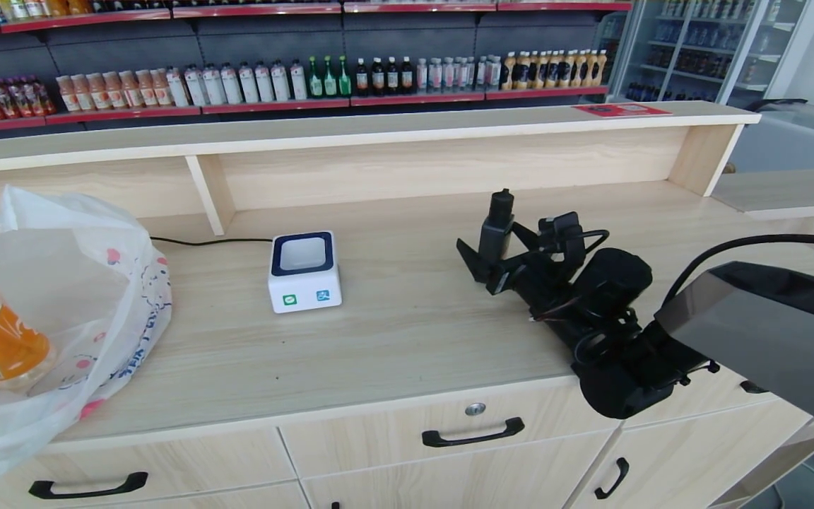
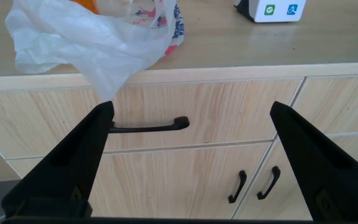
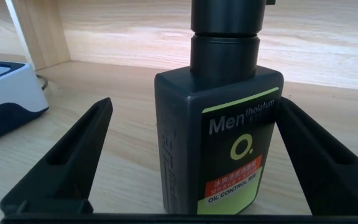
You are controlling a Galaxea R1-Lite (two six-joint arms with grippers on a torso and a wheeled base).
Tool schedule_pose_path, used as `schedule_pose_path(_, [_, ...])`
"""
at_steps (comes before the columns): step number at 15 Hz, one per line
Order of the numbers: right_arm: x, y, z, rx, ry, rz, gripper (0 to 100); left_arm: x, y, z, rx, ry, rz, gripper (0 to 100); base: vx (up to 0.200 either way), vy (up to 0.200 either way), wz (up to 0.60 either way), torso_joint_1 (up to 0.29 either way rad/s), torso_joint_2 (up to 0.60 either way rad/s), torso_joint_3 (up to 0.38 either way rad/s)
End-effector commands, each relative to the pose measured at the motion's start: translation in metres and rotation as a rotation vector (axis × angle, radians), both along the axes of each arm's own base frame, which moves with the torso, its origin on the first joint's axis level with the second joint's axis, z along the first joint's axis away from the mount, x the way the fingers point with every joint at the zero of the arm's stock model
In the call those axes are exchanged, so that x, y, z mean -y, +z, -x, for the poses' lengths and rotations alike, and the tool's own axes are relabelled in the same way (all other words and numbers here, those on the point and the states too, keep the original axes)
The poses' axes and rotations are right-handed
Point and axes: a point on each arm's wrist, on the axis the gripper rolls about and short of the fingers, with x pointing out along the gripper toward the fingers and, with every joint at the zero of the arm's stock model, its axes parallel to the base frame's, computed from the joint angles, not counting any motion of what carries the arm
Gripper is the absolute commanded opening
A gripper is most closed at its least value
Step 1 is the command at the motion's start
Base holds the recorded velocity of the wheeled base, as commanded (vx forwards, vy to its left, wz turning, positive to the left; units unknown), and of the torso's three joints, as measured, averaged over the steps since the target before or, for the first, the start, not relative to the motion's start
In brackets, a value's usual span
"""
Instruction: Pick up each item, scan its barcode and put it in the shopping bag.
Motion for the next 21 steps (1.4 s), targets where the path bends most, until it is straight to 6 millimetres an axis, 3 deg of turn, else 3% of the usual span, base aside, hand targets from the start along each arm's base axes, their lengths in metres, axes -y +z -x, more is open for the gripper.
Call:
schedule_pose_path(1, [-0.001, -0.001, 0.000, -0.006, 0.005, -0.008, 100, 0.000, 0.000, 0.000, 0.000, 0.000, 0.001, 100, 0.000, 0.000, 0.00, 0.000, 0.00, 0.000])
schedule_pose_path(5, [0.023, -0.001, -0.003, -0.020, -0.054, -0.001, 100, 0.000, 0.000, 0.000, 0.000, 0.000, -0.006, 100, 0.000, 0.000, 0.00, 0.000, 0.00, 0.000])
schedule_pose_path(12, [0.028, 0.004, 0.001, -0.017, -0.069, 0.006, 100, 0.000, 0.000, 0.000, 0.000, 0.000, -0.010, 100, 0.000, 0.000, 0.00, 0.000, 0.00, 0.000])
schedule_pose_path(16, [0.044, 0.010, 0.004, -0.013, -0.105, 0.010, 100, 0.000, 0.000, 0.000, -0.001, 0.000, -0.010, 100, 0.000, 0.000, 0.00, 0.000, 0.00, 0.000])
schedule_pose_path(21, [0.030, 0.007, 0.005, -0.016, -0.070, 0.010, 100, 0.000, 0.000, 0.000, -0.001, 0.000, -0.010, 100, 0.000, 0.000, 0.00, 0.000, 0.00, 0.000])
